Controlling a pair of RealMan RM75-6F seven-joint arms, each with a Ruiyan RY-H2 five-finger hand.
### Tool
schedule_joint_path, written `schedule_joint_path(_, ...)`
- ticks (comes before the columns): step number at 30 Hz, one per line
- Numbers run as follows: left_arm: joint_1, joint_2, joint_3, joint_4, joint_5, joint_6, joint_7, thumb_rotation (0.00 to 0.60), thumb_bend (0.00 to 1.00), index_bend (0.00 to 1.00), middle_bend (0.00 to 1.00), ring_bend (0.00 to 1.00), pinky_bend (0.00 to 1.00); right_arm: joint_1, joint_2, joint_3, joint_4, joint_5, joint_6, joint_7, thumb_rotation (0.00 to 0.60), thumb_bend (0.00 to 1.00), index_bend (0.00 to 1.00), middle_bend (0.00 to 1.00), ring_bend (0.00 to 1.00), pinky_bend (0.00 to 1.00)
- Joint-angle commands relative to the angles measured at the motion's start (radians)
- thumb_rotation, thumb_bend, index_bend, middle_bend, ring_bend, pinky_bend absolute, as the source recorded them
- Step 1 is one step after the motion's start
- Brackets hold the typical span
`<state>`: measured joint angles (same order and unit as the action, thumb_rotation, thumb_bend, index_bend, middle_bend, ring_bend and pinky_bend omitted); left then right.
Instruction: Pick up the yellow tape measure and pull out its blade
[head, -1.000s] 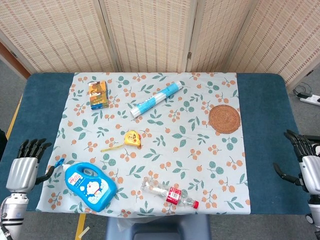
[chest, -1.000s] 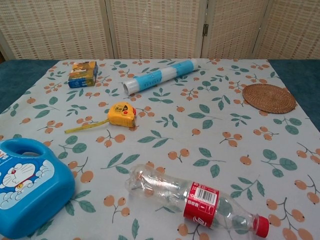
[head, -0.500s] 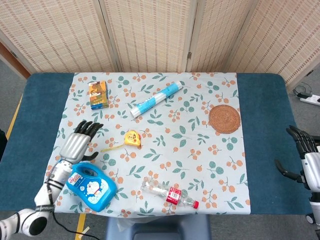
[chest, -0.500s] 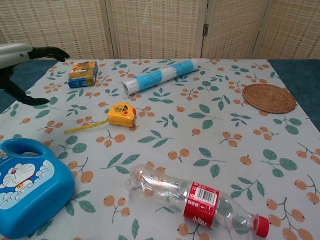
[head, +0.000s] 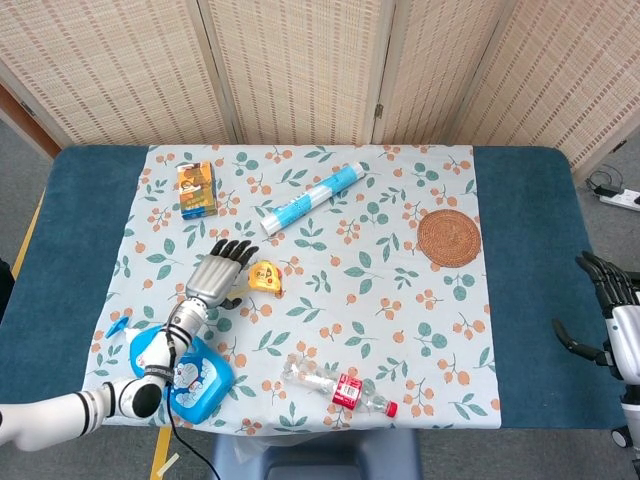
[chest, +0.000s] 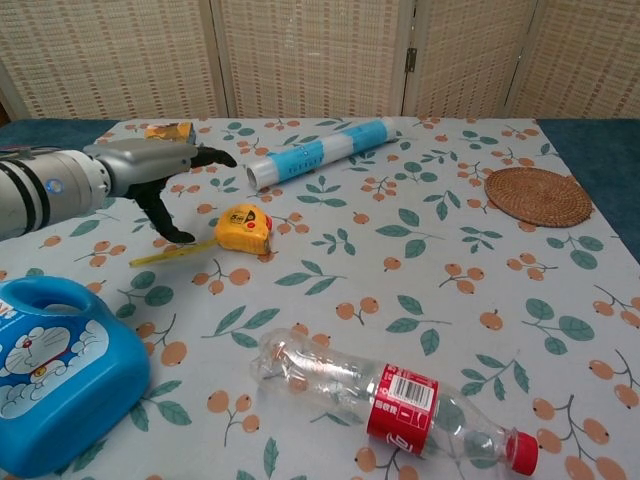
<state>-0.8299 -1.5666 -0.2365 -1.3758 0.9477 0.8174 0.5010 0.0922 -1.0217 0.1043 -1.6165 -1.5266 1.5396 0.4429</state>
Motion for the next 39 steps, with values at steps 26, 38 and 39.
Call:
schedule_joint_path(26, -0.162, -0.193, -0.019, 0.234, -0.309, -0.018, 0.097, 0.6, 0.31, 0.23, 0.22, 0.16, 0.0, -0.02, -0.007, 0.0, 0.041, 0.019, -0.002, 0.04, 0.6, 0.39, 0.11, 0.08, 0.04, 0.0)
schedule_joint_path(38, -0.174, -0.219, -0.028, 0.238, -0.307, 0.003, 0.061, 0.6, 0.32, 0.34, 0.33, 0.22, 0.0, -0.032, 0.0, -0.002, 0.038, 0.015, 0.01, 0.041, 0.6, 0.39, 0.11, 0.08, 0.04, 0.0)
schedule_joint_path(39, -0.172, -0.224, -0.03, 0.242, -0.3, 0.007, 0.051, 0.6, 0.32, 0.36, 0.36, 0.24, 0.0, -0.033, 0.0, -0.002, 0.037, 0.015, 0.011, 0.042, 0.6, 0.39, 0.11, 0.08, 0.04, 0.0)
